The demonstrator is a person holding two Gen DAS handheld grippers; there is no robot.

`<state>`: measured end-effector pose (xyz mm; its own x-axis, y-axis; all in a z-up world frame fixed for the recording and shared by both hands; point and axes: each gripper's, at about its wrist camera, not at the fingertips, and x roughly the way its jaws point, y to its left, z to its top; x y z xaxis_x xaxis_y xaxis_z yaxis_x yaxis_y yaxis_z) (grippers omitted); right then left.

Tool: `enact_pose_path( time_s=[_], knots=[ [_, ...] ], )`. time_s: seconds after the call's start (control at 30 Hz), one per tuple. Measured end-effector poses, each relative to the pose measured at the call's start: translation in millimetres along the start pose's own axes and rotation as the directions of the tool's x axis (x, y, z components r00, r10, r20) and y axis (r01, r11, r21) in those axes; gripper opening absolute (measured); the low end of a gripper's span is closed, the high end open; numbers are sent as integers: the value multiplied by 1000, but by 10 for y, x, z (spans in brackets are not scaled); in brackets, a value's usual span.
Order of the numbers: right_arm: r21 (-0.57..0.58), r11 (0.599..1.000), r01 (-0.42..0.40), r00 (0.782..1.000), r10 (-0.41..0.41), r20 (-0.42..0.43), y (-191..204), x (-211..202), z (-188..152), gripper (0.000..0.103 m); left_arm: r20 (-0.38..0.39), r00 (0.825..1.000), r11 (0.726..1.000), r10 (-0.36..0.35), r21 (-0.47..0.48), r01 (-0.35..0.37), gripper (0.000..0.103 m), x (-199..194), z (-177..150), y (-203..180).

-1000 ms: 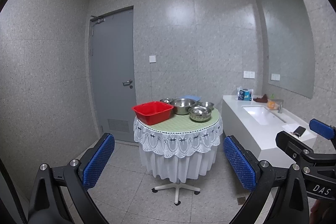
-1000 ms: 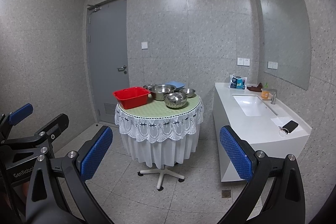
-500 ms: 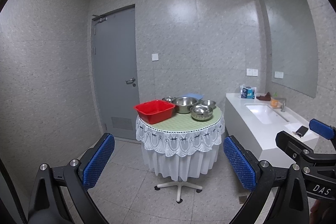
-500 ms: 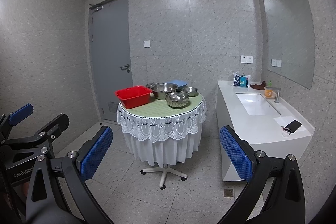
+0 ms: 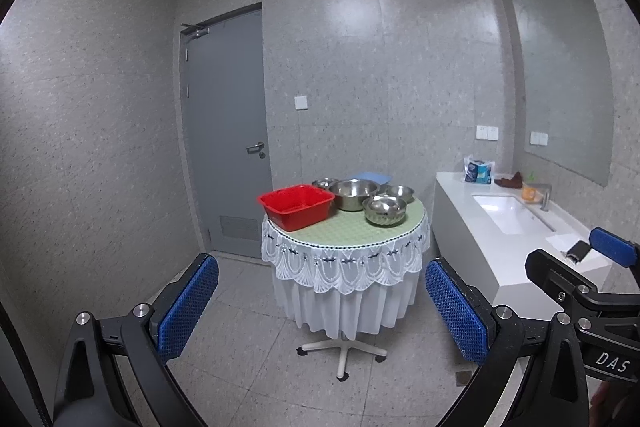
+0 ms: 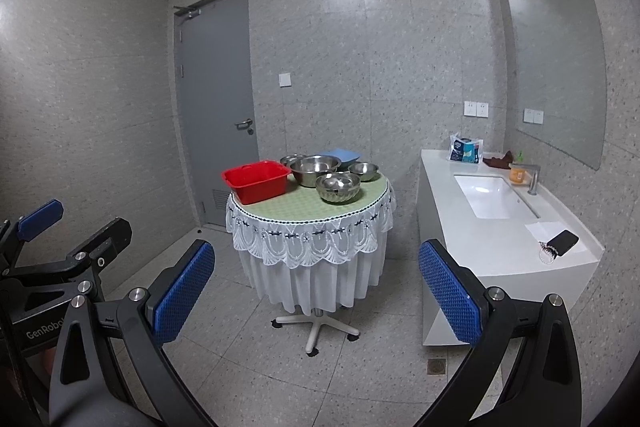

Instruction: Organize plates and bowls

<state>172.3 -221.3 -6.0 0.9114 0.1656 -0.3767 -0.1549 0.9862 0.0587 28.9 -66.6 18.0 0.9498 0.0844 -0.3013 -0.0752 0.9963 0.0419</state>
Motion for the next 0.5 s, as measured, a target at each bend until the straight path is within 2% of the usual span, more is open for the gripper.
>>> enact_pose_path(
  time_s=[0.27,0.5],
  knots=[
    [22,1000,1,1000,-1,-23,-56,282,36,103,-21,1000,1000,-11,12,11,102,411,151,-19],
    [39,998,40,999,-39,-35,-71,804,167,103,-29,998,998,-54,18,55,102,1185,406,144]
  ],
)
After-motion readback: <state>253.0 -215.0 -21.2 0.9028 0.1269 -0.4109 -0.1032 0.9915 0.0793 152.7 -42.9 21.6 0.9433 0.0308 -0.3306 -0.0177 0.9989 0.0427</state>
